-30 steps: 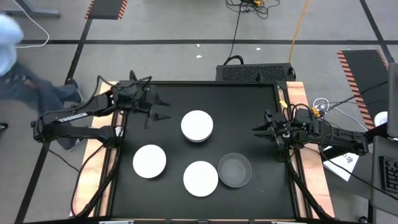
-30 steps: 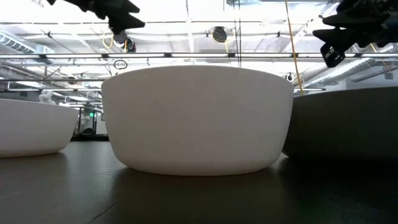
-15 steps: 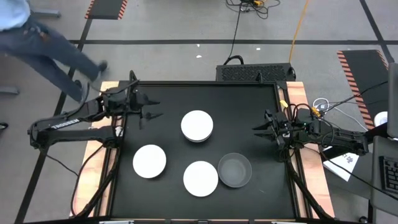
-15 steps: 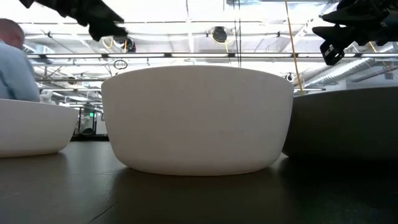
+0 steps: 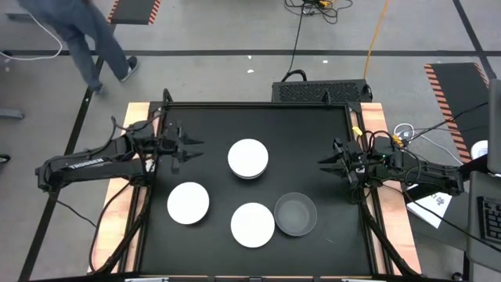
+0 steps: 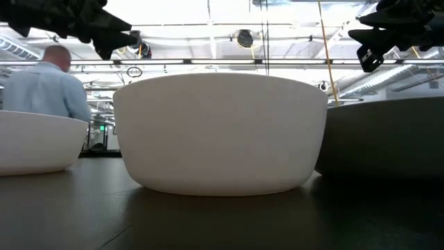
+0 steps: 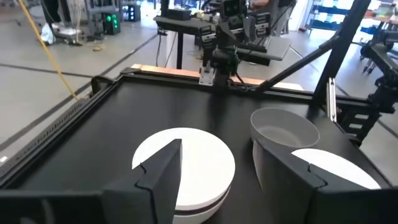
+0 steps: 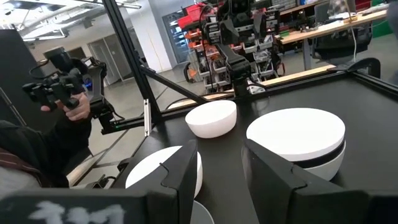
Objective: Nest bowls inside each other
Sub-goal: Stack the dark gray bowl on top of the white bowl
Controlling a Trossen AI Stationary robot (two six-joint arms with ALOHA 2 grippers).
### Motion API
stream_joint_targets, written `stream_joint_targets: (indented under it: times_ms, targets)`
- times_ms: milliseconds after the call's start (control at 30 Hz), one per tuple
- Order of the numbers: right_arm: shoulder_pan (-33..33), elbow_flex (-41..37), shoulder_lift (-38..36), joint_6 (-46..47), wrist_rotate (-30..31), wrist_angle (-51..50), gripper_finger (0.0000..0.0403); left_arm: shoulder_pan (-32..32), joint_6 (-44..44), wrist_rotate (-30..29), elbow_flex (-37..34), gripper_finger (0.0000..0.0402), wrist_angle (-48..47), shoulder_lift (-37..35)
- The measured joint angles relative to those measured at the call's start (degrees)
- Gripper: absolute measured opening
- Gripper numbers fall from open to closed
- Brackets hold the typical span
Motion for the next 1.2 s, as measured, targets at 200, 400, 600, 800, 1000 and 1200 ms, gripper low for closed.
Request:
stream_joint_targets:
  times_ms: [200, 400, 600, 800, 1000, 1200]
  targets:
    - [0.0, 0.0, 0.0, 0.0, 0.0, 0.0, 0.0121, 0.0, 0.3, -1.4, -3.6, 0.0198, 1.8, -2.7]
    - [0.0, 0.0, 0.0, 0.0, -0.1, 0.0, 0.0121, 0.0, 0.5, -2.6, -5.0, 0.0198, -0.6, -6.7]
    - [0.0, 0.0, 0.0, -0.2, -0.1, -0.1, 0.0121, 0.0, 0.4, -4.3, -5.5, 0.0198, -5.7, -11.1]
    - [0.0, 0.0, 0.0, -0.4, -0.2, -0.1, 0.0121, -0.4, 0.5, -5.7, -5.5, 0.0198, -8.4, -13.5]
    - [0.0, 0.0, 0.0, -1.2, -0.2, -0.5, 0.0121, -2.6, 0.9, -5.1, -5.5, 0.0198, -9.6, -14.0]
    - [0.0, -1.6, 0.0, -1.3, -0.2, 0.0, 0.0121, -5.4, 0.7, -10.4, -6.7, 0.0198, -10.6, -14.0]
